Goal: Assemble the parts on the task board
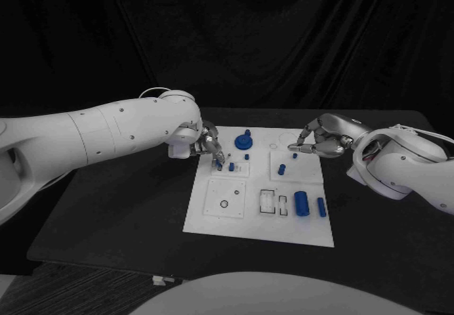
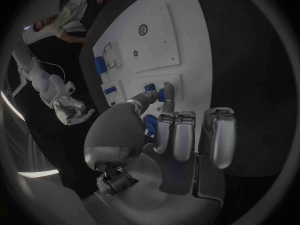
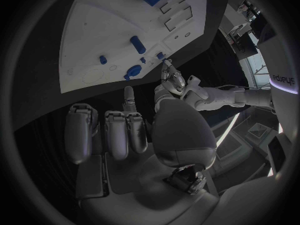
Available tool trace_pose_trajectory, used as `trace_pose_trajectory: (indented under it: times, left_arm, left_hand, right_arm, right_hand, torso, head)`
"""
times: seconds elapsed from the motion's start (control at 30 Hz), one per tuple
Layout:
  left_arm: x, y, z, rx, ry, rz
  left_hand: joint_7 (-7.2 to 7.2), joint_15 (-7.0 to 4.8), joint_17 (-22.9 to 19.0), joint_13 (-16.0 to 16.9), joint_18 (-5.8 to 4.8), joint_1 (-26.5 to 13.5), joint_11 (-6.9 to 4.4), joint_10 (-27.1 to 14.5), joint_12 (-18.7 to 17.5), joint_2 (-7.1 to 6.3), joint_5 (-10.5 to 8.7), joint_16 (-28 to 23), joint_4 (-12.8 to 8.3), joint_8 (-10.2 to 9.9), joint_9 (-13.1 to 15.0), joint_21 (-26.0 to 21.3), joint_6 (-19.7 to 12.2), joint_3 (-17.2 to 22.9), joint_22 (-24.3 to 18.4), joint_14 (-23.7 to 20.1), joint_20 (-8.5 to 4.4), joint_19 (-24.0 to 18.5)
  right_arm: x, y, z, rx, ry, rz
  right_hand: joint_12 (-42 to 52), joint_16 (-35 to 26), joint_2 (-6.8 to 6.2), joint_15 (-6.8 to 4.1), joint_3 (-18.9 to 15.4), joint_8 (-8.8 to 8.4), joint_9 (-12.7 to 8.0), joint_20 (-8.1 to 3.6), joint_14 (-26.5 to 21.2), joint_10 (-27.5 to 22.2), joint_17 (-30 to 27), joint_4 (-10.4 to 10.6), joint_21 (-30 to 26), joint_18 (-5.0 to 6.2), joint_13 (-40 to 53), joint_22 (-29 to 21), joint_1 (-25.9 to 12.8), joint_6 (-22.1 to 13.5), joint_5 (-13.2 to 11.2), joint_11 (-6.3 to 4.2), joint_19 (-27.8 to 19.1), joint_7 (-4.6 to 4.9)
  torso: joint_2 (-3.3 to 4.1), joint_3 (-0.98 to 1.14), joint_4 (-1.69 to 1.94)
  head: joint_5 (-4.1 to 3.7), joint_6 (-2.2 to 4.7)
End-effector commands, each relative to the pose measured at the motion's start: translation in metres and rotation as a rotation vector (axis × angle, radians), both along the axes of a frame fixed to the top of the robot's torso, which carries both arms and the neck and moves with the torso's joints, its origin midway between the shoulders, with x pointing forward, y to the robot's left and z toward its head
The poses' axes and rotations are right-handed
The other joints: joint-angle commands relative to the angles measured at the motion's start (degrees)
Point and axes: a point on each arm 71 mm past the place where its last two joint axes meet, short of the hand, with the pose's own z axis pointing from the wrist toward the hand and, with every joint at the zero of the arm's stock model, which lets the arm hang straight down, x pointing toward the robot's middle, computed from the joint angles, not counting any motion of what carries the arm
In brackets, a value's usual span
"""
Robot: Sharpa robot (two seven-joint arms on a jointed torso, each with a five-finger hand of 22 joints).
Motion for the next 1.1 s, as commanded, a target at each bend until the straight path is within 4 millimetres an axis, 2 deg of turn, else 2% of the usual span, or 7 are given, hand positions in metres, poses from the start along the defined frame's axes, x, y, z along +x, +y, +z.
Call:
trace_pose_trajectory:
  times: [0.03, 1.1]
  left_arm:
    - [-0.0016, -0.0026, -0.0020, -0.013, 0.012, -0.009]
    - [-0.0008, -0.0011, -0.0107, -0.021, 0.018, 0.003]
  left_hand:
    - [-1.14, -0.49, 15.3, 15.0, 0.46, -0.2, -0.40, 6.3, 1.2, 0.49, 0.46, 0.8, -0.8, 1.4, 1.7, -0.8, -0.5, 6.8, 12.3, 6.1, -0.30, 1.7]
    - [-1.09, -0.47, 15.3, 15.0, 0.50, 0.0, -0.38, 6.3, 1.2, 0.59, 0.81, 0.8, -1.1, 1.3, 1.7, -1.0, -0.7, 7.2, 12.2, 6.1, -0.27, 1.6]
  right_arm:
    - [-0.0003, -0.0006, -0.0011, -0.003, 0.003, -0.011]
    - [-0.0006, -0.0006, -0.0020, -0.006, 0.008, -0.009]
  right_hand:
    - [1.0, -1.0, 0.26, 0.40, 0.9, 0.96, 0.9, 0.44, 5.4, 5.7, 12.0, 0.1, -1.1, 1.27, 15.3, 12.4, 0.7, -0.8, 1.0, -0.03, 1.4, -0.31]
    - [1.0, -1.0, 0.26, 0.40, 0.9, 0.96, 0.9, 0.44, 5.4, 5.7, 12.0, 0.1, -1.1, 1.27, 15.3, 12.4, 0.7, -0.8, 1.0, -0.03, 1.4, -0.31]
  torso:
    - [-0.02, 0.01, -0.03]
    - [-0.02, 0.00, 0.01]
  head:
    - [-0.05, 0.00]
    - [-0.14, 0.00]
